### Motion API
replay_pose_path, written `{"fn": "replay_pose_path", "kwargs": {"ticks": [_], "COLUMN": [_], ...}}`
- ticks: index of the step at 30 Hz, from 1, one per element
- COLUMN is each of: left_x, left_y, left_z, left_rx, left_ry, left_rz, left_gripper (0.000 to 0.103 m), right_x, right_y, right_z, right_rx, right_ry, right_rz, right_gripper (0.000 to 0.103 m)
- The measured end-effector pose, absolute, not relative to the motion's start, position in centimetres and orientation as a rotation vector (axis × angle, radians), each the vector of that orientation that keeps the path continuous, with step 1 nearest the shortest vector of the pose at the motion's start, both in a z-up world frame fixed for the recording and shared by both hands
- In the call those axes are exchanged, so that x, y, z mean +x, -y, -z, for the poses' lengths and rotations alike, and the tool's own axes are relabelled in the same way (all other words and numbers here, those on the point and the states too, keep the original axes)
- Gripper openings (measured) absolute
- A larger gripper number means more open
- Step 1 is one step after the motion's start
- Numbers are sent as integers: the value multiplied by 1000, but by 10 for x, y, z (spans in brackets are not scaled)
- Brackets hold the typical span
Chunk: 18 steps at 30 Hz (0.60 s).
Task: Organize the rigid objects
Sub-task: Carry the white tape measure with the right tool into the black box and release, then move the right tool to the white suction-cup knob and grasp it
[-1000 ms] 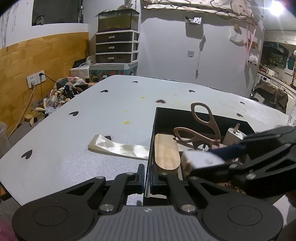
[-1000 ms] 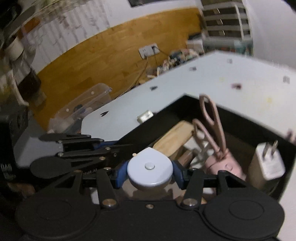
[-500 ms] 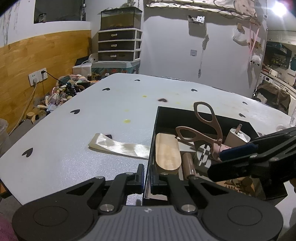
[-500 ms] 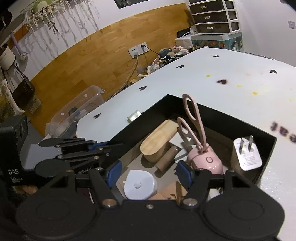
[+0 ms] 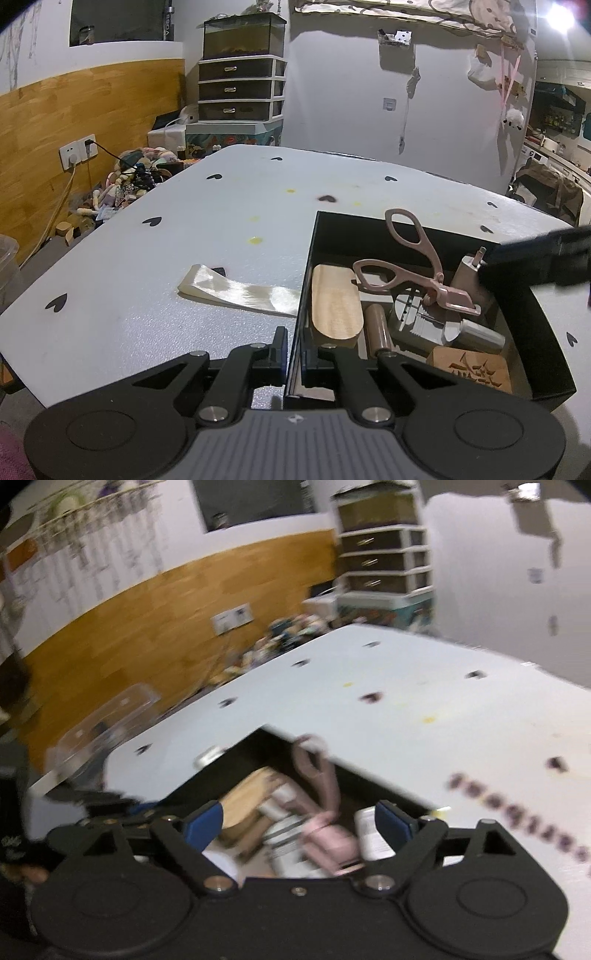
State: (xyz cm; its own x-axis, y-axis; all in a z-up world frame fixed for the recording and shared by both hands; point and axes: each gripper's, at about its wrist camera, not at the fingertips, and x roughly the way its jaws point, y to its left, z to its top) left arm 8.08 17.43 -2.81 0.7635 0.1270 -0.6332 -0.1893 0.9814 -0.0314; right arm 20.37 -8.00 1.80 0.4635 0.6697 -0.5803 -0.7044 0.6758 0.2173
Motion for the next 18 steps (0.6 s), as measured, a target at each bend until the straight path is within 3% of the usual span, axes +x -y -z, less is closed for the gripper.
{"fn": "replay_pose_path", "kwargs": {"ticks": [18], "left_x": [81], "left_y": [-173], "left_z": [28], "left_rx": [-89], "left_ry": [-683], "left_rz": [-178], "left_gripper": [7], "right_x": [294], "right_y": [205], "right_z": [10], "right_rx": [41], "right_ry": [-726], "right_rz": [-241], "right_gripper": [94]}}
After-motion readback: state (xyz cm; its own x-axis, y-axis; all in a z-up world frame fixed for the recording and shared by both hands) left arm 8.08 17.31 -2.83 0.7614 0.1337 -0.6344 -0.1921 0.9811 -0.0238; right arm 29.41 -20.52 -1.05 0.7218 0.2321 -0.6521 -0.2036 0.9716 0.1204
